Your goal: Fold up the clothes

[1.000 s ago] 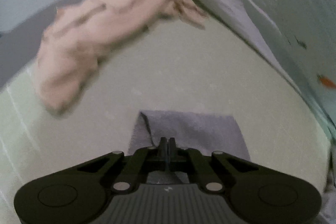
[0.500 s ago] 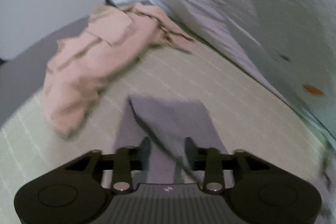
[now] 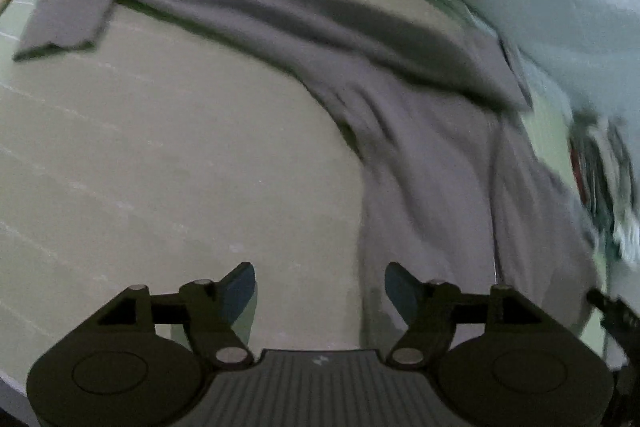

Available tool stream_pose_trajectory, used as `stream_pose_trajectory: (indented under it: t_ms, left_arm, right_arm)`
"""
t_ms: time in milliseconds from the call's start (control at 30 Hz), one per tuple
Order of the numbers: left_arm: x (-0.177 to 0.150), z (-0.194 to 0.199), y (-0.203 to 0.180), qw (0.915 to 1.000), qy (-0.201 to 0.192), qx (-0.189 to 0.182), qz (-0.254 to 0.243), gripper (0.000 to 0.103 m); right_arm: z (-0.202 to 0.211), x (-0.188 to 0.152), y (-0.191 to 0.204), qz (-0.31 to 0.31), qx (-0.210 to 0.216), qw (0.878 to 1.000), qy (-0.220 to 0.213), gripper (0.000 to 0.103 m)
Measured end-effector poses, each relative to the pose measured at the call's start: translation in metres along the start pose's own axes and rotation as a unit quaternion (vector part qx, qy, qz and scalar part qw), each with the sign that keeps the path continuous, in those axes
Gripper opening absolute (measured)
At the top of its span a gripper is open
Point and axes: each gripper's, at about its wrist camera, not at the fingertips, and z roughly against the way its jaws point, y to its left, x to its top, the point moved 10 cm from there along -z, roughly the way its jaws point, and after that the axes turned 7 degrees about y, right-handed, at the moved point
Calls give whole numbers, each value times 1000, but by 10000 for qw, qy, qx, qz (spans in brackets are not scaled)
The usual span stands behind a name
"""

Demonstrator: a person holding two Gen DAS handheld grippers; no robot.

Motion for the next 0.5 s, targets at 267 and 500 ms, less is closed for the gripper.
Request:
stream_pose_trajectory:
  t_ms: [267, 500]
  left_arm:
    - [-52, -25, -37, 9997, 86, 20, -219, 66]
    - [-53, 2, -40, 9993, -309, 148, 131, 12]
  right_arm:
    - [-30, -37, -8, 495, 1014, 9907, 764, 74]
    - [5, -40, 6, 657, 2223, 9700, 735, 12]
